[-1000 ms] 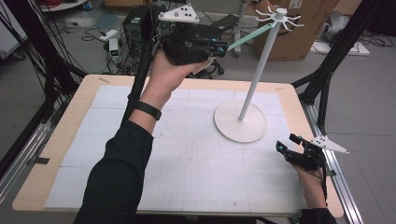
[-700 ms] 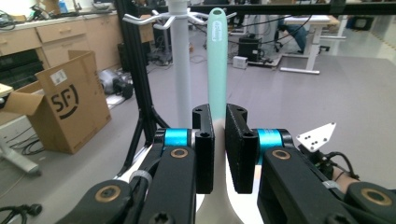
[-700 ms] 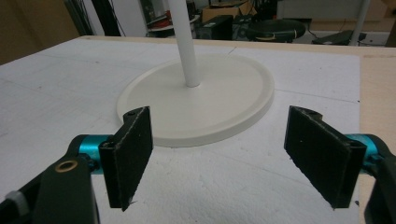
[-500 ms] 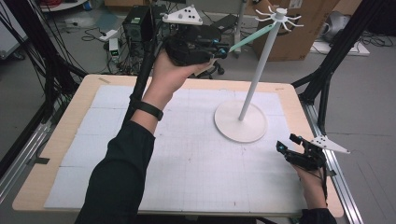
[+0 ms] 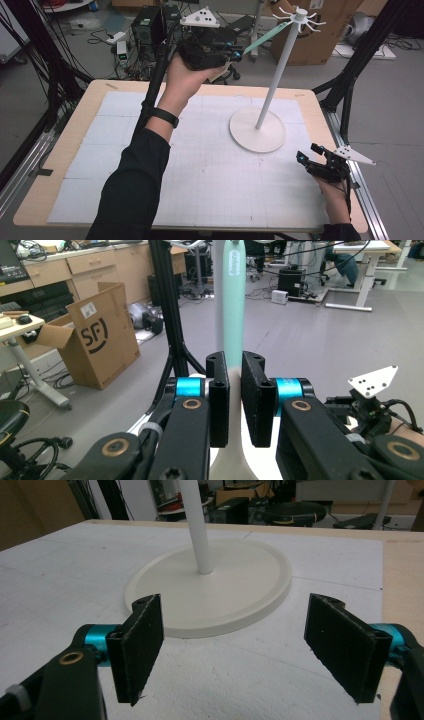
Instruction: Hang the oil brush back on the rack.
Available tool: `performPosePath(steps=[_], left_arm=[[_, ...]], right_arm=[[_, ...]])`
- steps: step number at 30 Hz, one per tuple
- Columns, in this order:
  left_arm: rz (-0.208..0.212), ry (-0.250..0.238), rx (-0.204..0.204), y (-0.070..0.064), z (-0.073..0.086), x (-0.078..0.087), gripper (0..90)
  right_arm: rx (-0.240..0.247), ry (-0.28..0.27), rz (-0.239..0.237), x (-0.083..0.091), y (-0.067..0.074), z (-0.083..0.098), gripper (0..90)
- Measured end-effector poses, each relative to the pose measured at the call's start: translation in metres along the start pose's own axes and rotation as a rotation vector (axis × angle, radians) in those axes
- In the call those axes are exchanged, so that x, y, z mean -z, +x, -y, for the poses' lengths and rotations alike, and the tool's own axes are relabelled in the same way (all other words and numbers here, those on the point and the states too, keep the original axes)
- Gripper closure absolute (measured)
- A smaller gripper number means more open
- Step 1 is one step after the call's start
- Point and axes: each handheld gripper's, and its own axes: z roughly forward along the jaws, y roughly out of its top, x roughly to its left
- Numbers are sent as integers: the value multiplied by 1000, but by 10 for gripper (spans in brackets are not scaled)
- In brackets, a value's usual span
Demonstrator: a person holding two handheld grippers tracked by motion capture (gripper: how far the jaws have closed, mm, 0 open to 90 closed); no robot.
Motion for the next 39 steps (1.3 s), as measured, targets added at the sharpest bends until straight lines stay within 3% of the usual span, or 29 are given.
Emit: performPosePath(steps=[4, 7, 9, 11, 14, 21, 23, 29, 33, 39], left_arm=[[-29, 20, -6, 0, 3, -2, 784], [-50, 3, 14, 2, 12, 2, 649], [-60, 22, 20, 5, 23, 6, 563], [-66, 26, 16, 9, 38, 14, 503], [-71, 8, 61, 16, 63, 29, 392], [-102, 0, 95, 29, 125, 76, 298], [-113, 16, 89, 30, 144, 89, 269], [-144, 22, 120, 31, 201, 121, 235], [-174, 57, 112, 29, 235, 141, 210], [-205, 75, 161, 30, 270, 167, 191]], right_arm=[[0, 0, 0, 0, 0, 0, 230], [3, -1, -1, 1, 1, 0, 230], [7, -1, -1, 1, 0, 0, 230], [10, -1, 0, 2, 0, 0, 230], [9, 1, -1, 1, 0, 0, 230], [27, 18, -3, -1, 0, 1, 229], [29, 30, -1, -2, 0, 1, 228], [33, 41, -2, -2, 0, 3, 224], [38, 52, -1, -2, 1, 3, 219], [54, 75, 1, -2, 4, 6, 218]])
